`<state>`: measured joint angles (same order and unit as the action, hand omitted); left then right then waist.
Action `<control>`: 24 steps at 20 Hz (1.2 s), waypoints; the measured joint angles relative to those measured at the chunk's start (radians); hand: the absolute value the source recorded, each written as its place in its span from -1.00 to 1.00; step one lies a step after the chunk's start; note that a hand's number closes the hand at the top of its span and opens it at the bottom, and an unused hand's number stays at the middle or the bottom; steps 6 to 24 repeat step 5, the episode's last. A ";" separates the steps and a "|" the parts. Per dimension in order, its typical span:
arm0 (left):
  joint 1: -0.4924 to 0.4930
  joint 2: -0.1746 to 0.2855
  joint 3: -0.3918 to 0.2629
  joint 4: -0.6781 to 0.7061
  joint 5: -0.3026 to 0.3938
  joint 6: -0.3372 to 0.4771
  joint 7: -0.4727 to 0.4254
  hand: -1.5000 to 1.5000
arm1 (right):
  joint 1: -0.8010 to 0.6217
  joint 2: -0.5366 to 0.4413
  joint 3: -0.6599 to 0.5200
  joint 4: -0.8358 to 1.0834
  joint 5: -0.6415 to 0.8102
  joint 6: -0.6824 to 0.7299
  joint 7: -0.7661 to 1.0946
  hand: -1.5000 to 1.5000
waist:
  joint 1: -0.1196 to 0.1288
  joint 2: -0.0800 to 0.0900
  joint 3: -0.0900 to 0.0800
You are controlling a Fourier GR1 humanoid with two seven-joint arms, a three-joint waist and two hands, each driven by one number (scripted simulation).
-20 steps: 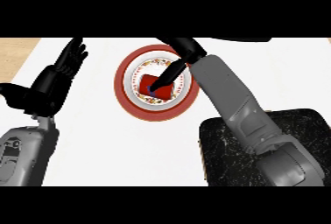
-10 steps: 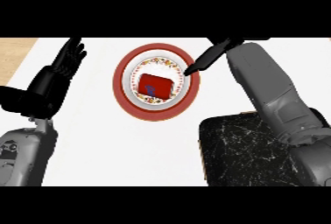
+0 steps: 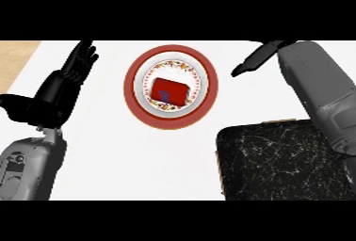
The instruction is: Pick the can from the tray and place it in the plate
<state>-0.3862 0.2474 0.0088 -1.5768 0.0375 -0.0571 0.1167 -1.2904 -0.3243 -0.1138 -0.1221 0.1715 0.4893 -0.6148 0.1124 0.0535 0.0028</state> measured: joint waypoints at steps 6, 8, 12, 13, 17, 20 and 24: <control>-0.006 -0.005 -0.002 0.000 0.000 0.000 -0.003 0.00 | 0.023 -0.055 0.008 -0.015 0.013 0.007 -0.023 -1.00 | 0.006 0.005 0.001; -0.006 -0.005 -0.002 0.000 0.000 0.000 -0.003 0.00 | 0.023 -0.055 0.008 -0.015 0.013 0.007 -0.023 -1.00 | 0.006 0.005 0.001; -0.006 -0.005 -0.002 0.000 0.000 0.000 -0.003 0.00 | 0.023 -0.055 0.008 -0.015 0.013 0.007 -0.023 -1.00 | 0.006 0.005 0.001; -0.006 -0.005 -0.002 0.000 0.000 0.000 -0.003 0.00 | 0.023 -0.055 0.008 -0.015 0.013 0.007 -0.023 -1.00 | 0.006 0.005 0.001; -0.006 -0.005 -0.002 0.000 0.000 0.000 -0.003 0.00 | 0.023 -0.055 0.008 -0.015 0.013 0.007 -0.023 -1.00 | 0.006 0.005 0.001; -0.006 -0.005 -0.002 0.000 0.000 0.000 -0.003 0.00 | 0.023 -0.055 0.008 -0.015 0.013 0.007 -0.023 -1.00 | 0.006 0.005 0.001; -0.006 -0.005 -0.002 0.000 0.000 0.000 -0.003 0.00 | 0.023 -0.055 0.008 -0.015 0.013 0.007 -0.023 -1.00 | 0.006 0.005 0.001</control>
